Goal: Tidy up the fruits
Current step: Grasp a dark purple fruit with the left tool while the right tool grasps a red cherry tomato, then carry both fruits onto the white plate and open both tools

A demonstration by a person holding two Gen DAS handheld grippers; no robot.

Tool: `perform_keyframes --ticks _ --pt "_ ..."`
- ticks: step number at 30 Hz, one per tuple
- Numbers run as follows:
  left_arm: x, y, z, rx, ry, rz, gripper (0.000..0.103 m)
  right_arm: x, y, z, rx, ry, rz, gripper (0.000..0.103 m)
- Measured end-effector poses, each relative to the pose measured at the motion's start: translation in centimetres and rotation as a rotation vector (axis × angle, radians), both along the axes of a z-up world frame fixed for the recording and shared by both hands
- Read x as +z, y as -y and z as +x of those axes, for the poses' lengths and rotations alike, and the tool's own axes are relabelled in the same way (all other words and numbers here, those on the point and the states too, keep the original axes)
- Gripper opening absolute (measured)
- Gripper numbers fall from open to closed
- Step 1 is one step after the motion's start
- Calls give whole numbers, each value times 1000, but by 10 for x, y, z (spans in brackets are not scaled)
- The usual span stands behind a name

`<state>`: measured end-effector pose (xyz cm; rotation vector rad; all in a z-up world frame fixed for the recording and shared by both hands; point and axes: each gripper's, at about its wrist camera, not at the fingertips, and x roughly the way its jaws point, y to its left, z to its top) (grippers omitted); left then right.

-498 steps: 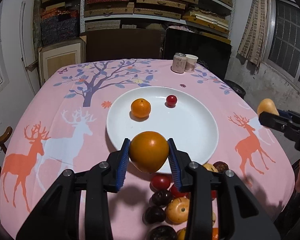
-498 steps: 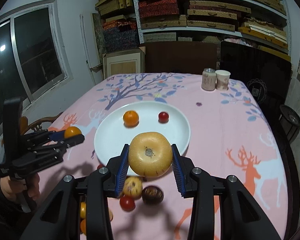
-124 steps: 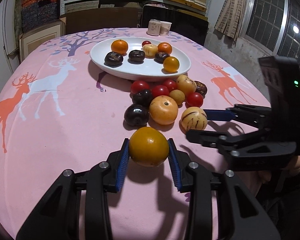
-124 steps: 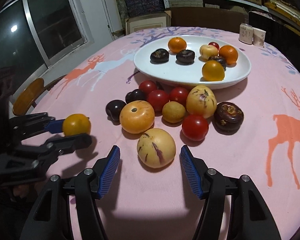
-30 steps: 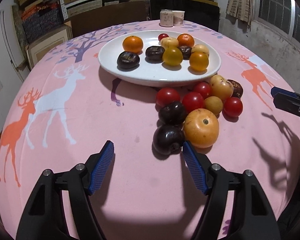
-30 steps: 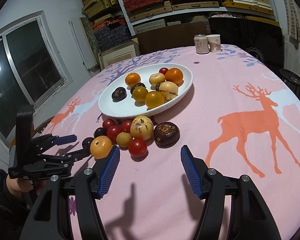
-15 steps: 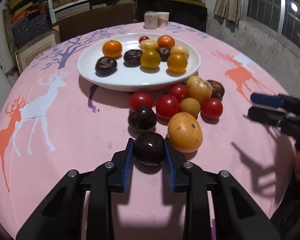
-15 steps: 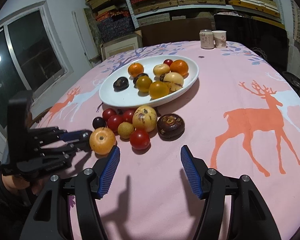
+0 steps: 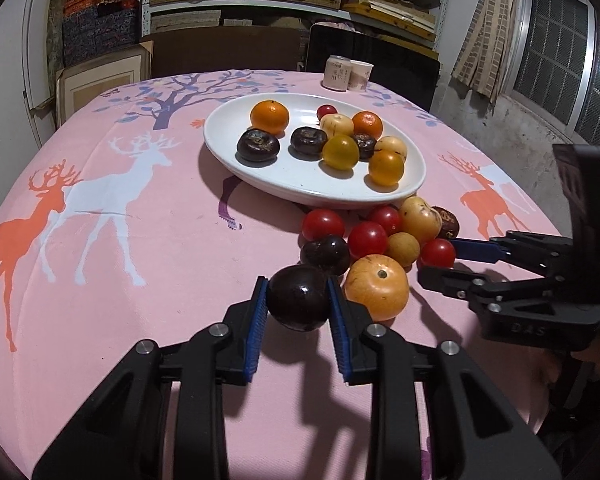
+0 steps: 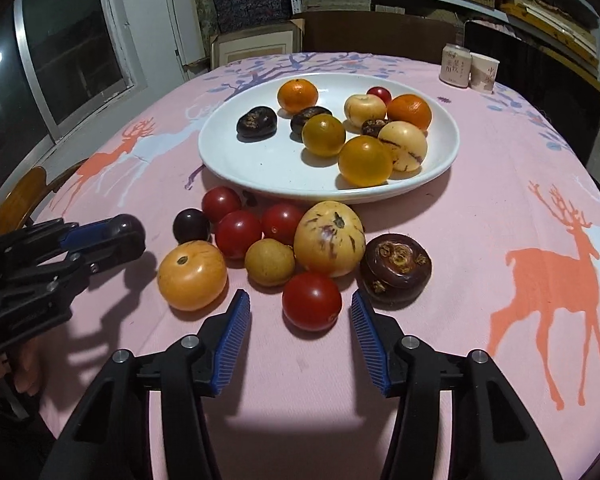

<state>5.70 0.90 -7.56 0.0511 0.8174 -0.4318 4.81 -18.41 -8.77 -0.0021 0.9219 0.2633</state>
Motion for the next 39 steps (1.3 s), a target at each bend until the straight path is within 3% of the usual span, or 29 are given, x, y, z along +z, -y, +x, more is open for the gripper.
perform_keyframes --ticks 2,3,4,14,22,30,39 --pt "0 0 -1 -2 2 -4 28 -2 -1 3 -2 -10 6 44" --pt "0 0 -1 -4 2 -6 28 -1 -1 4 0 -7 12 33" --pt "0 0 -1 -6 -1 -7 28 -1 -1 3 -1 -1 14 29" --pt "0 1 -3 -7 6 -4 28 11 12 -20 1 29 84 29" --pt "15 5 2 -30 13 -11 28 48 33 -25 -9 103 141 29" --pt "41 27 58 -49 50 38 28 79 15 20 49 178 115 29" --pt "17 41 132 -21 -37 72 29 54 -4 75 70 129 70 29"
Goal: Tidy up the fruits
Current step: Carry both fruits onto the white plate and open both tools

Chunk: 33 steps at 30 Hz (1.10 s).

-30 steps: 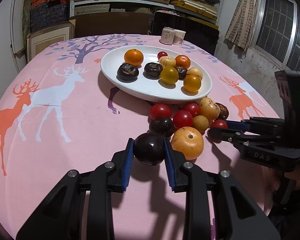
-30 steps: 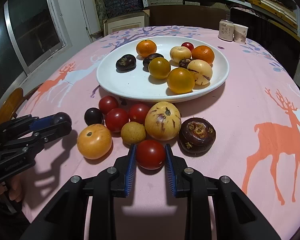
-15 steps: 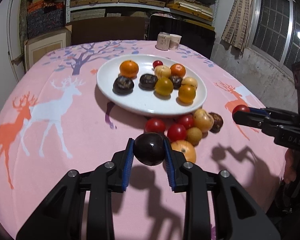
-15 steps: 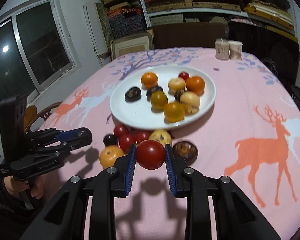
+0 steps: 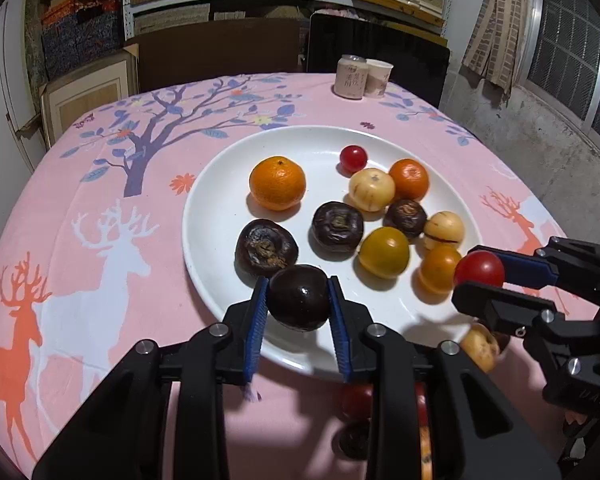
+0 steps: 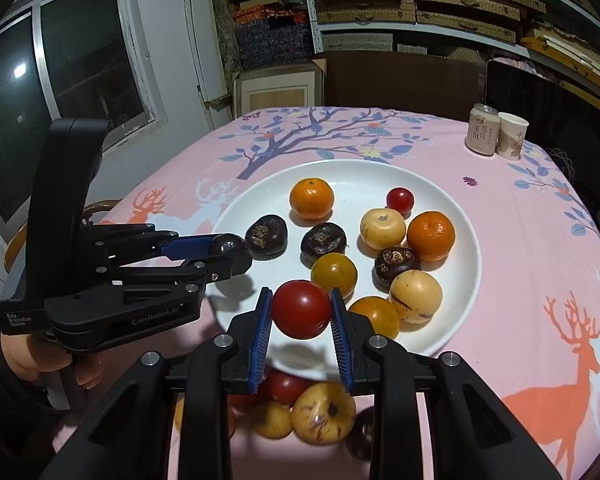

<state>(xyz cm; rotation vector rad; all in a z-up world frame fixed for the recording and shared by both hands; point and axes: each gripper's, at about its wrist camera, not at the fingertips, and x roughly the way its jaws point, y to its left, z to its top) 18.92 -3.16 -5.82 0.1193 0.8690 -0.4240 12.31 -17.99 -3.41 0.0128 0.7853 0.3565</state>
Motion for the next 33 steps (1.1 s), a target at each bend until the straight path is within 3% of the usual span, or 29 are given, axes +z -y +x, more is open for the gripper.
perform_keyframes --ticks 6,7,9,12,15,21,23,26,31,33 --pt "-13 4 17 0 -30 6 29 -14 -4 15 15 -15 -5 30" --pt "-14 4 18 1 -33 6 30 -14 -4 15 21 -10 0 36" --pt "-13 4 18 3 -27 4 40 -11 -4 13 17 10 1 42" --pt "-8 0 15 16 -6 -12 44 -4 -1 7 12 25 20 42" --pt "3 -8 3 37 31 -30 66 5 6 -6 -1 52 44 42" --pt "12 -11 -44 56 116 40 86 8 27 -39 -56 63 91 46" --pt "12 -10 -63 54 132 51 89 3 35 -52 -87 42 105 48" --pt "9 -6 -92 28 132 58 90 -5 43 -70 -122 22 116 60" --pt "-2 0 -129 1 126 78 93 -16 50 -100 -174 -14 133 91" --pt "-6 2 -138 -4 114 80 93 -21 52 -107 -177 -35 155 91"
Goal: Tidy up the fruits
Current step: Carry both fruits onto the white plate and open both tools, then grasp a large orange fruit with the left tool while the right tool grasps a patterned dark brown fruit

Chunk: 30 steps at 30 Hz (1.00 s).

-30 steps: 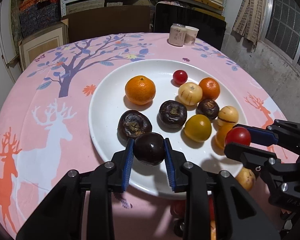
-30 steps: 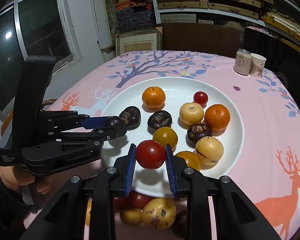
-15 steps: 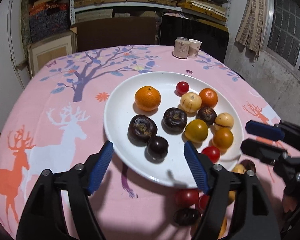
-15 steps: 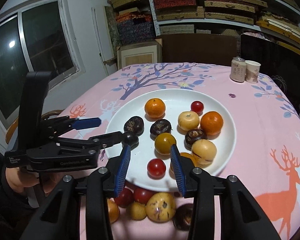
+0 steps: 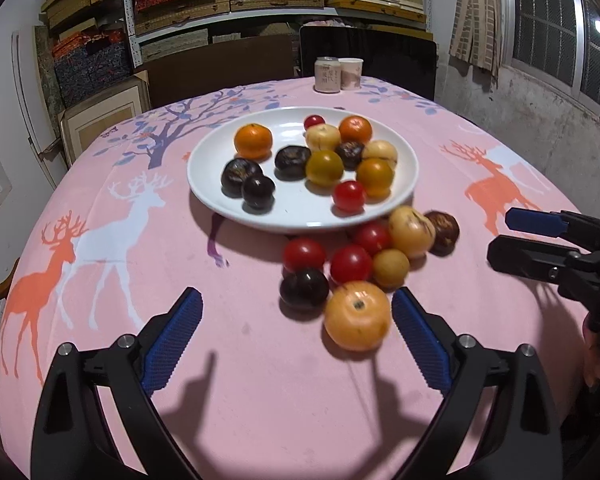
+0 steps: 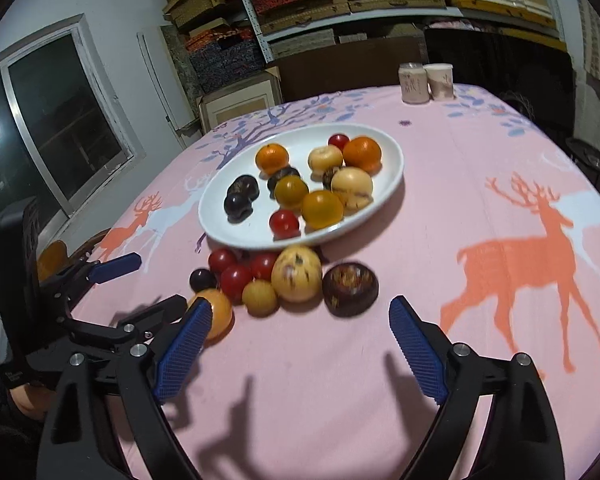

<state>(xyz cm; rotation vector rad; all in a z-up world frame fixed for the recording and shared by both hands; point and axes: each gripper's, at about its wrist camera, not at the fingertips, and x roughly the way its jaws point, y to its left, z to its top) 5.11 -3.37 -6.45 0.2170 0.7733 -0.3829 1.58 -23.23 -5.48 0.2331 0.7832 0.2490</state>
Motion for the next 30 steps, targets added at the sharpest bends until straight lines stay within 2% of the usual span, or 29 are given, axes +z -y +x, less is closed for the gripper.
perform_keyframes --ticks 5,10,15,18,20,25,30 --pt "-10 8 -9 -4 -39 0 93 3 0 -16 -15 21 -20 91" --pt "-12 18 -12 -22 -41 20 93 14 5 -30 -38 72 -39 91" --pt "-14 27 -13 -39 -43 29 92 15 10 -33 -51 78 -39 91" --pt "-15 30 -13 -47 -47 29 80 12 14 -33 -58 76 -34 91" --pt "-16 31 -12 -47 -51 28 76 11 15 -33 -63 76 -31 91" --pt "-20 30 -7 -50 -80 11 53 8 17 -33 -69 73 -24 91" --pt "-23 28 -1 -42 -108 -8 50 5 17 -33 -66 68 -23 91"
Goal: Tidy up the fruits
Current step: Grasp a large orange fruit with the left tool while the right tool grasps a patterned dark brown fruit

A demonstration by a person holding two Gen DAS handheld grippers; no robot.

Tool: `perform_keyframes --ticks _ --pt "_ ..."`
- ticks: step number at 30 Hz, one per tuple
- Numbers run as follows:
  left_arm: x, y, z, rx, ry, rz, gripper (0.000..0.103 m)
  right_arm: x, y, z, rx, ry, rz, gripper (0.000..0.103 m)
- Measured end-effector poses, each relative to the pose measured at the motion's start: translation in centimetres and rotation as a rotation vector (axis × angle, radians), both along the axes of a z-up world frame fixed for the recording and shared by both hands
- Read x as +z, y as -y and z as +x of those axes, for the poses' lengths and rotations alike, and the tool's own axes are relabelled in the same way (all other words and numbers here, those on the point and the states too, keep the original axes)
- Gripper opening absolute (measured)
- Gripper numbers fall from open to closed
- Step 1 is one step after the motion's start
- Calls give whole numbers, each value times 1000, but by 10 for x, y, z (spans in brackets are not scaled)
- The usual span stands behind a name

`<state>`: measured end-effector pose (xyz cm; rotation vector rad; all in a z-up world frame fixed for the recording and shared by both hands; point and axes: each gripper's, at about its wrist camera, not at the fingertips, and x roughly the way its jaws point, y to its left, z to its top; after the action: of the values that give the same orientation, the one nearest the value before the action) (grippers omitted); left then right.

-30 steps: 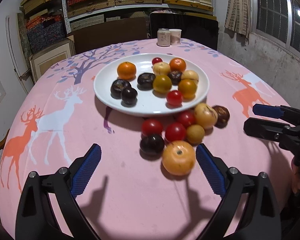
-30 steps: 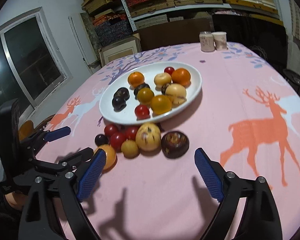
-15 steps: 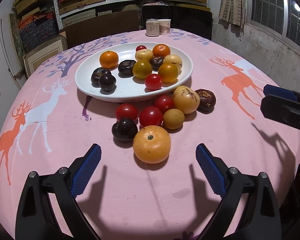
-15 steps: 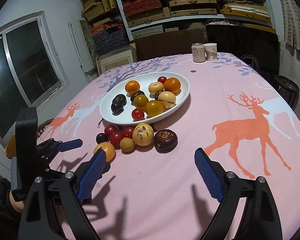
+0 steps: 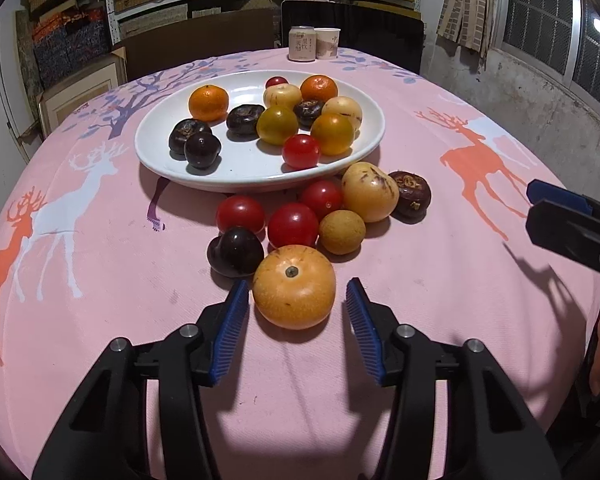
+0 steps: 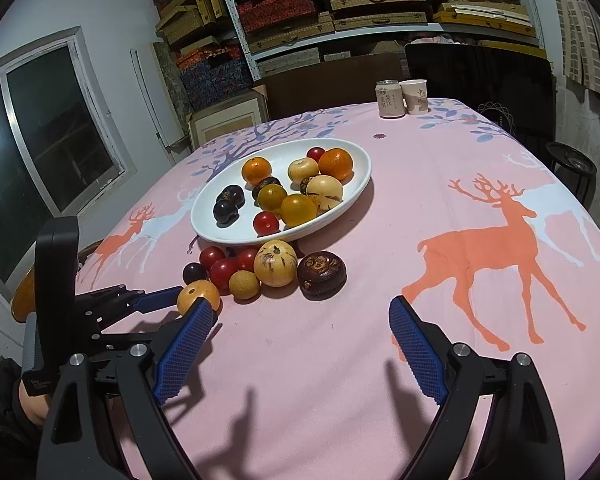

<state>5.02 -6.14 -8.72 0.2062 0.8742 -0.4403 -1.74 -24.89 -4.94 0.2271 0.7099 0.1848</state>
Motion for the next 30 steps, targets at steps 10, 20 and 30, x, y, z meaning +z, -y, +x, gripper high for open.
perform_keyframes --ticks 10,20,30 --pt "1 -6 8 24 -22 -70 42 -2 -4 -1 5 -10 -14 91" --pt "13 -27 -16 37 76 -91 42 -20 -21 6 72 -73 -134 69" --pt "6 -39 -13 54 34 -116 41 -25 -26 42 103 -126 -211 69"
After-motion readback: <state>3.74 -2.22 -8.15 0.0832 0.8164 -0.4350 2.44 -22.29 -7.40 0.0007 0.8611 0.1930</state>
